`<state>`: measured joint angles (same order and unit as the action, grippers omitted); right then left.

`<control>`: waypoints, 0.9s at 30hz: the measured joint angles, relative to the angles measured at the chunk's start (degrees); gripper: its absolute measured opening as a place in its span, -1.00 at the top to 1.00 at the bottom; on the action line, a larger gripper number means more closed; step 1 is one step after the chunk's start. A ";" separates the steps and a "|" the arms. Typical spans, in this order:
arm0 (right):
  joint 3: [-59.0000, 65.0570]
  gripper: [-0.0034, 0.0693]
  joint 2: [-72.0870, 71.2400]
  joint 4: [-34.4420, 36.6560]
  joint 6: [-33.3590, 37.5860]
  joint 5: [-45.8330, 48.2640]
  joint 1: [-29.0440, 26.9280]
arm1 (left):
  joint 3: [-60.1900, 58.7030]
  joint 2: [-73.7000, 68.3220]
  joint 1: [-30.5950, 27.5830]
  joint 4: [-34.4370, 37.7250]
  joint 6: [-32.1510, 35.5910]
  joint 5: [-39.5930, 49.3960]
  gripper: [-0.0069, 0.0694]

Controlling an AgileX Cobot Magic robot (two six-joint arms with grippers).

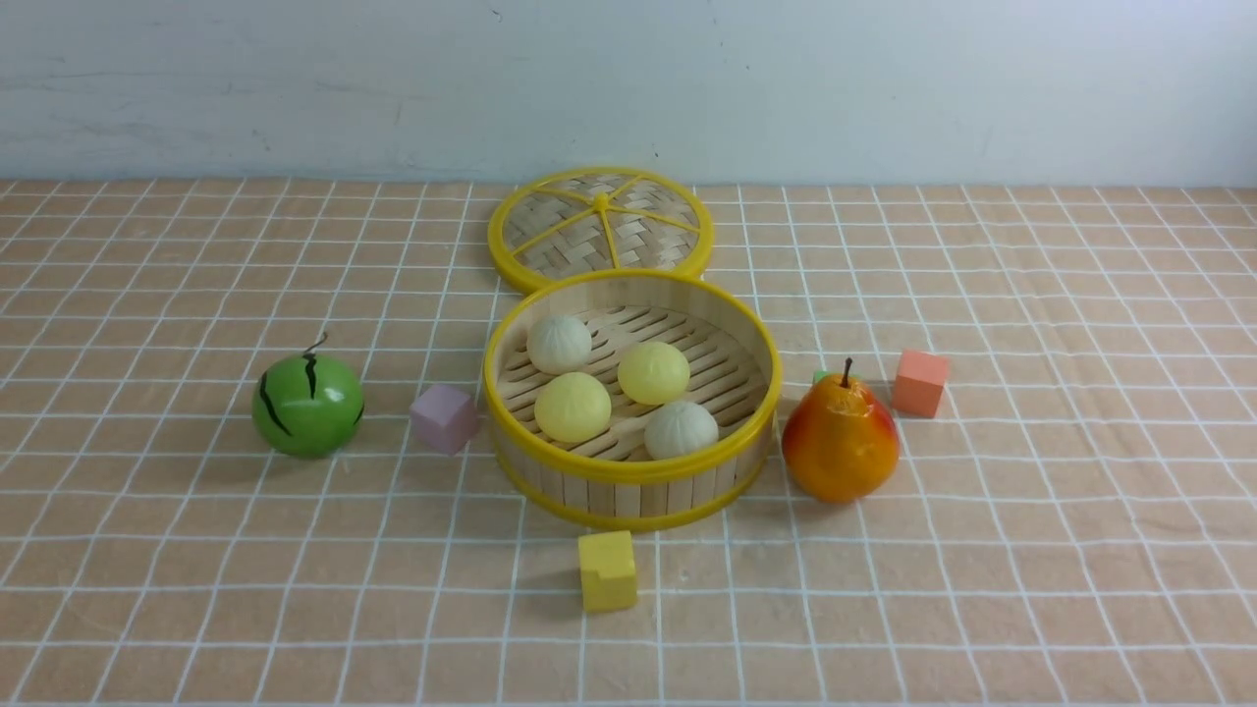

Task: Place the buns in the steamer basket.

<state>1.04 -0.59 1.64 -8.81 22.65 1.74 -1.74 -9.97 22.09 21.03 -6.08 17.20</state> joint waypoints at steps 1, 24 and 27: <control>0.00 0.83 0.00 0.00 0.00 0.00 0.00 | 0.00 0.00 0.00 0.00 0.00 -0.05 0.26; 0.00 0.72 -0.05 0.20 0.00 0.02 0.00 | 0.00 10.58 -19.40 -15.47 -5.74 -0.69 0.85; 0.00 0.71 -0.05 0.20 0.00 0.02 0.00 | -0.02 10.58 -19.40 -15.53 -5.74 3.88 0.85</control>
<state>1.04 -0.63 1.84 -8.81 22.67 1.74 -1.76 0.61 2.68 5.51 -11.82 21.08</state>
